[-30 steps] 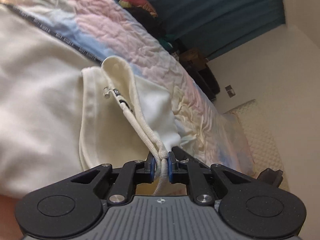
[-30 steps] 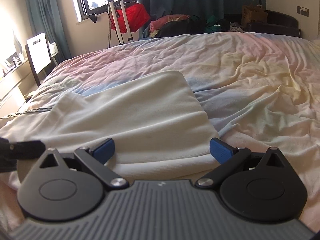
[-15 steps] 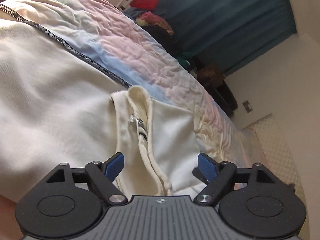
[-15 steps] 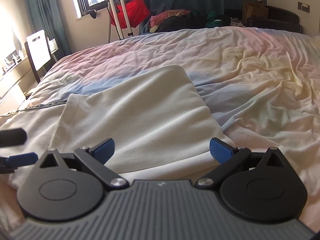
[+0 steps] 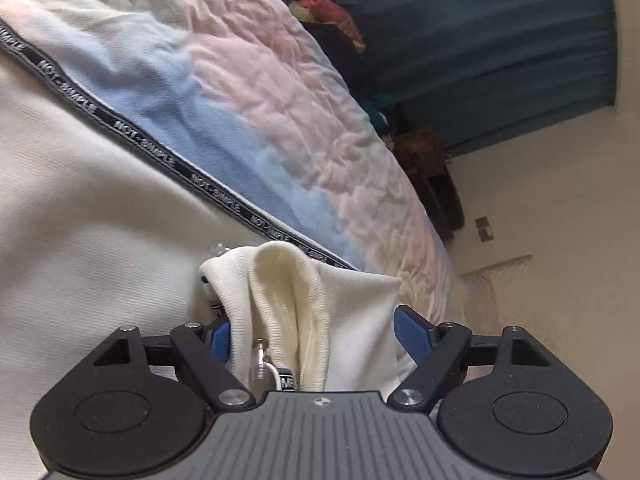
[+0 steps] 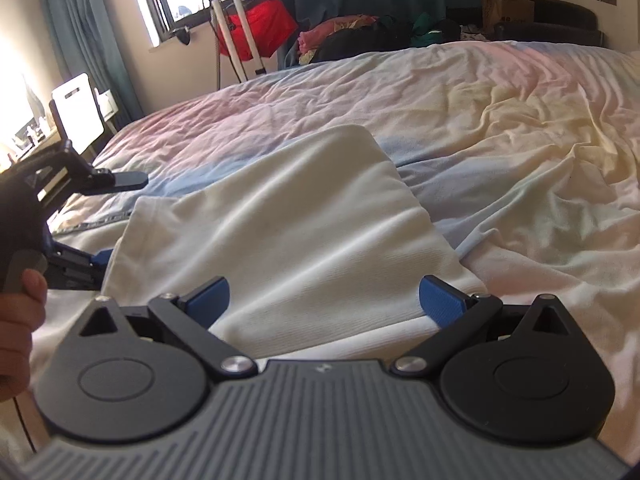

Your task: Fold clothes

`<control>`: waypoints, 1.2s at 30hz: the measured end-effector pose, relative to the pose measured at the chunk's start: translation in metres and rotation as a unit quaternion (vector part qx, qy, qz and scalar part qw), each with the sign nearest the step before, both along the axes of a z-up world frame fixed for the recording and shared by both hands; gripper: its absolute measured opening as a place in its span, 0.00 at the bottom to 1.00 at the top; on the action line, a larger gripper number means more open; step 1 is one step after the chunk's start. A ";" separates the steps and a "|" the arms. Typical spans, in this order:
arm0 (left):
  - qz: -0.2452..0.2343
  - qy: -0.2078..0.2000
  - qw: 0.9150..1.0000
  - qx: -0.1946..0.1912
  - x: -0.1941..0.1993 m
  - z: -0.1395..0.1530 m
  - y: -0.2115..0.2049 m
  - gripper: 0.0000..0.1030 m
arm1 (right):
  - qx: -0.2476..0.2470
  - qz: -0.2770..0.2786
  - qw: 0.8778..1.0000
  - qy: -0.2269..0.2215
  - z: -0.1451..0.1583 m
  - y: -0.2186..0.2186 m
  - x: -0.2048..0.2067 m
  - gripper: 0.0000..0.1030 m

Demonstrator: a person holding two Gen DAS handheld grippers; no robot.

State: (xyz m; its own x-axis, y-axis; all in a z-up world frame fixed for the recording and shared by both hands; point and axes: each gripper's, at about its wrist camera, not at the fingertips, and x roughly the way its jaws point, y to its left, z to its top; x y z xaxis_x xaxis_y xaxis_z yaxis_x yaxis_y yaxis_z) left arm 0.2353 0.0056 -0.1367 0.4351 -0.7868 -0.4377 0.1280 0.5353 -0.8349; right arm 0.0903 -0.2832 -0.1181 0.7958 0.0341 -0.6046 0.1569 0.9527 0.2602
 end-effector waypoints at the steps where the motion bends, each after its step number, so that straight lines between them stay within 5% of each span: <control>1: -0.005 -0.014 1.000 -0.016 -0.001 0.001 0.000 0.81 | 0.003 -0.003 1.000 -0.004 0.000 -0.001 0.002 1.00; 7: 0.028 -0.068 0.997 -0.036 0.014 0.013 0.009 0.81 | 0.012 -0.008 1.000 -0.012 -0.007 0.002 0.013 1.00; 14: 0.017 -0.078 0.994 0.077 0.020 0.004 -0.001 0.70 | -0.057 0.031 0.998 0.009 -0.019 0.027 0.024 1.00; 17: 0.018 -0.096 0.989 0.113 0.010 0.012 -0.005 0.81 | -0.071 0.038 0.997 0.007 -0.021 0.032 0.025 1.00; 25: 0.051 -0.161 0.955 0.245 -0.071 0.054 -0.002 0.90 | -0.060 0.038 0.997 -0.006 -0.009 0.029 0.017 1.00; 32: 0.071 -0.249 0.905 0.337 -0.166 0.093 -0.013 0.99 | -0.057 0.050 0.996 -0.047 0.024 0.031 -0.016 1.00; 36: 0.094 -0.252 0.892 0.364 -0.211 0.094 -0.004 1.00 | -0.050 0.057 0.995 -0.070 0.040 0.029 -0.041 1.00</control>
State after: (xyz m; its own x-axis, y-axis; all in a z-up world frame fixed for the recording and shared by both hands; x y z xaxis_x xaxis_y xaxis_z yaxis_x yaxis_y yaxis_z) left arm 0.0238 0.0018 -0.0424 0.8148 -0.2662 -0.5151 0.2397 0.9635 -0.1188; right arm 0.0494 -0.2537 -0.0783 0.8672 0.0740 -0.4924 0.0157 0.9844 0.1755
